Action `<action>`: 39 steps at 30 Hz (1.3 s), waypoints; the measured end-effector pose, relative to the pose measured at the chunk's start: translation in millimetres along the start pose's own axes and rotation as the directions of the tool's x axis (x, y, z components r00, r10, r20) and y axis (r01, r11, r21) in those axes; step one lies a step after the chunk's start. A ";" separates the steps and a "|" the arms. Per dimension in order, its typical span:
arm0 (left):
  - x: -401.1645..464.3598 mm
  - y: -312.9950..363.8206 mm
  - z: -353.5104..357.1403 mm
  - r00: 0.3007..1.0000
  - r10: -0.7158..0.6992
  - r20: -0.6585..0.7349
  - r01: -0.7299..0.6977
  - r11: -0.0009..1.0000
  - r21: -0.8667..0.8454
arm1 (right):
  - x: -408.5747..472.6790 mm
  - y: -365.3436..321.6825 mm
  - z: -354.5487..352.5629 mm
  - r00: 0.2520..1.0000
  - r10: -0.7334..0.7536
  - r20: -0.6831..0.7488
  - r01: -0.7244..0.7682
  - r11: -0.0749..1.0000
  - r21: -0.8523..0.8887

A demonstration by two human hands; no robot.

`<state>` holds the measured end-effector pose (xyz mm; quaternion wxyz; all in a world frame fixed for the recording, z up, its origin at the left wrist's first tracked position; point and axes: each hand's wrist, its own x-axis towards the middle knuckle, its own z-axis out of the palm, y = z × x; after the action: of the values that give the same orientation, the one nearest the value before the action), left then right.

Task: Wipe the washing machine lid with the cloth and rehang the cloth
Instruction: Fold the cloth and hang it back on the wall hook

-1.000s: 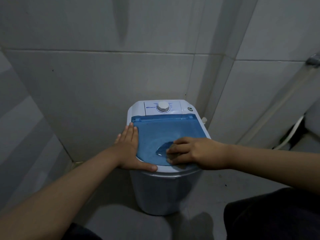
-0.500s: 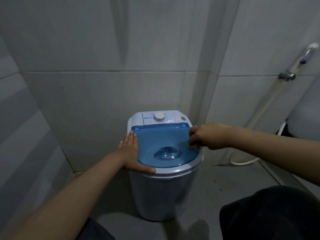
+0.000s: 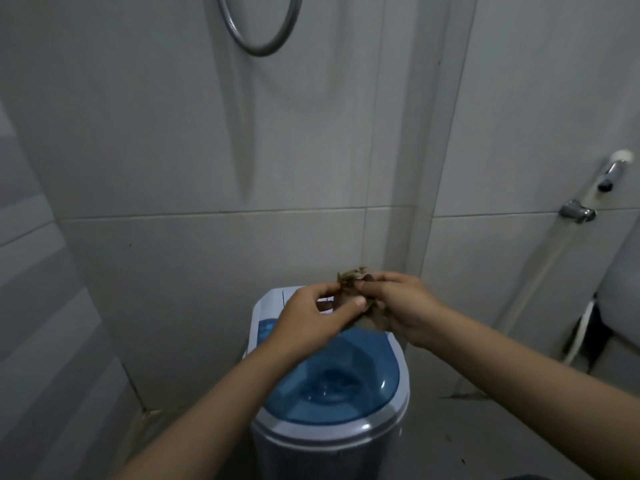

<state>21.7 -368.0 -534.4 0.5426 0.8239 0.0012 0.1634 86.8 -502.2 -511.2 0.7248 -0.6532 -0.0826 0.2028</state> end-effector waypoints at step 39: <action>184.3 408.8 -238.7 0.977 -0.108 -0.185 0.126 0.988 0.088 | 17.1 -499.0 99.0 0.924 0.183 0.335 -0.251 0.953 0.171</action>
<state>59.8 -289.8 -34.0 0.5072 0.8304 0.1070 0.2045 157.0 -437.1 -11.3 0.7403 -0.5370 -0.1021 0.3913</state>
